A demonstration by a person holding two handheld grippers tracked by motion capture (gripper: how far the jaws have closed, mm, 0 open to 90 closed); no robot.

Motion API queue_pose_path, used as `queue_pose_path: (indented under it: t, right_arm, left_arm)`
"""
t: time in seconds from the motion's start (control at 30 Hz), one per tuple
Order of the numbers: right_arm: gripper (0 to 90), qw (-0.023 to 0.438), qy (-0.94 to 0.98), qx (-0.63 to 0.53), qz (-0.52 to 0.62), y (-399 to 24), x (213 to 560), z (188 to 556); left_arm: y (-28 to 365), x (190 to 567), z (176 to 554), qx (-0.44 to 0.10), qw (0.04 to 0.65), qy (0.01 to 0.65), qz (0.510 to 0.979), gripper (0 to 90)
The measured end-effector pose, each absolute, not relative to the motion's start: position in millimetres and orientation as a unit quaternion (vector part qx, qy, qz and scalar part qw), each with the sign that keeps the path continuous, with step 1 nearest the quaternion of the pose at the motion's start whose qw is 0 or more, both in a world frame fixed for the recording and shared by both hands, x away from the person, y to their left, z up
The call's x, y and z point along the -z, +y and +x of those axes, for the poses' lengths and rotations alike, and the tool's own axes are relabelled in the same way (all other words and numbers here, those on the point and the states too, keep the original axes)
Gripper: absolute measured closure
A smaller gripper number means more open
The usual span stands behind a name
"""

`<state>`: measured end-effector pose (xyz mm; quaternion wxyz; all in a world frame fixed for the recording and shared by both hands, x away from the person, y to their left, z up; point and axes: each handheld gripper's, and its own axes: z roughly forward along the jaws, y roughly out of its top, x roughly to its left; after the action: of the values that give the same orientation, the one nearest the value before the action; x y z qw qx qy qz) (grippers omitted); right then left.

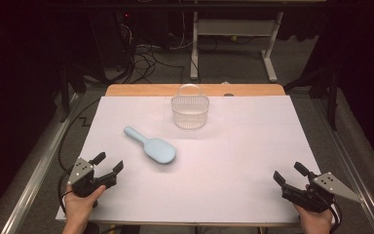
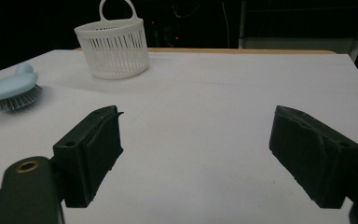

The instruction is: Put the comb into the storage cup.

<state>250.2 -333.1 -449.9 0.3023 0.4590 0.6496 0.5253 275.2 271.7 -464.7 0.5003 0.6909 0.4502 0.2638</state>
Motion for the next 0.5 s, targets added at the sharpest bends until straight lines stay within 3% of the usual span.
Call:
queue_pose_path:
  t: [0.5]
  right_arm:
    - [16.7,0.302,0.65,-0.526,0.459,-332.9,450.0,251.1]
  left_arm:
    - [270.1,464.7,271.1,-0.26,0.501,0.445,0.695,25.7]
